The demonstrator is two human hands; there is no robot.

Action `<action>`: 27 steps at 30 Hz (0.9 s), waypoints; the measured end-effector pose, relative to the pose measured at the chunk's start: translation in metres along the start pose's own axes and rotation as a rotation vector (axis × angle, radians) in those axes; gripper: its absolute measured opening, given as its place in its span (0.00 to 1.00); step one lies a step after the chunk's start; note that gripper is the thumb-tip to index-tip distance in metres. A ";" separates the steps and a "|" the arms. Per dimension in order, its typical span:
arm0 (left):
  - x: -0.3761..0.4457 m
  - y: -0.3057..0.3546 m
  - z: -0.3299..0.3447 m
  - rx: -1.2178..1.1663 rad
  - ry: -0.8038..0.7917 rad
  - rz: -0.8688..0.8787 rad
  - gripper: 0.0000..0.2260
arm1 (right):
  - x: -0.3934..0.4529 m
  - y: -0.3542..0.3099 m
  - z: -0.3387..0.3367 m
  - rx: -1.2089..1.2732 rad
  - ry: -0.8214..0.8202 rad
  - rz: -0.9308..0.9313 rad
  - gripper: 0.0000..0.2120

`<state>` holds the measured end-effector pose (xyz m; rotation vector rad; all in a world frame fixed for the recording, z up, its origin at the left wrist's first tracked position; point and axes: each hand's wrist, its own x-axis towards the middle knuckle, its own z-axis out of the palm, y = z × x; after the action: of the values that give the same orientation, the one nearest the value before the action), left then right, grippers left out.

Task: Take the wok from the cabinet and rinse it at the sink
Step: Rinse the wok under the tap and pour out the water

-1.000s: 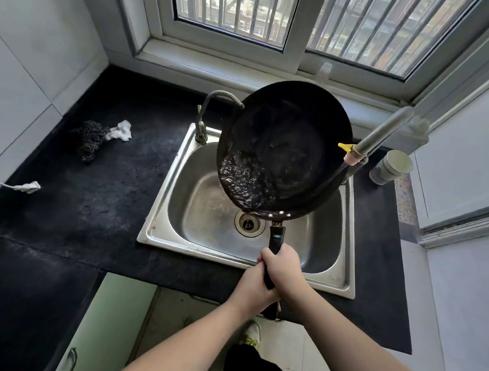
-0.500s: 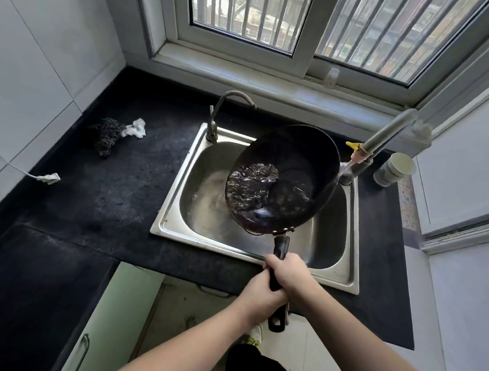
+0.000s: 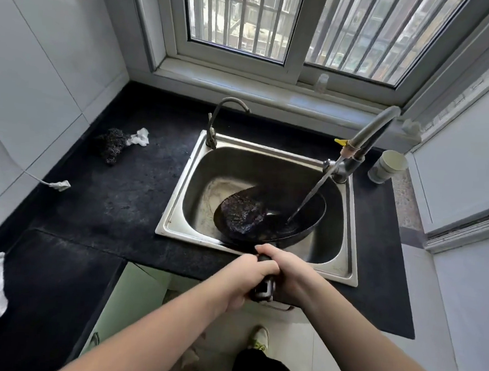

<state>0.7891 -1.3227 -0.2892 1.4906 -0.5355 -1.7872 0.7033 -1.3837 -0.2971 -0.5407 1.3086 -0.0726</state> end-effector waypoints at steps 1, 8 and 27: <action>0.001 0.003 -0.001 0.003 0.000 -0.019 0.06 | 0.002 0.002 -0.002 -0.005 -0.034 0.002 0.21; 0.007 0.011 0.002 -0.033 0.033 -0.136 0.07 | 0.015 0.010 -0.014 0.071 -0.254 0.000 0.31; 0.032 0.017 -0.028 0.455 0.042 -0.232 0.04 | 0.051 -0.061 -0.137 -0.105 0.089 -0.174 0.17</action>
<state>0.8192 -1.3535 -0.3049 1.9617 -0.8155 -1.8857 0.6052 -1.5012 -0.3384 -0.7478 1.3556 -0.1738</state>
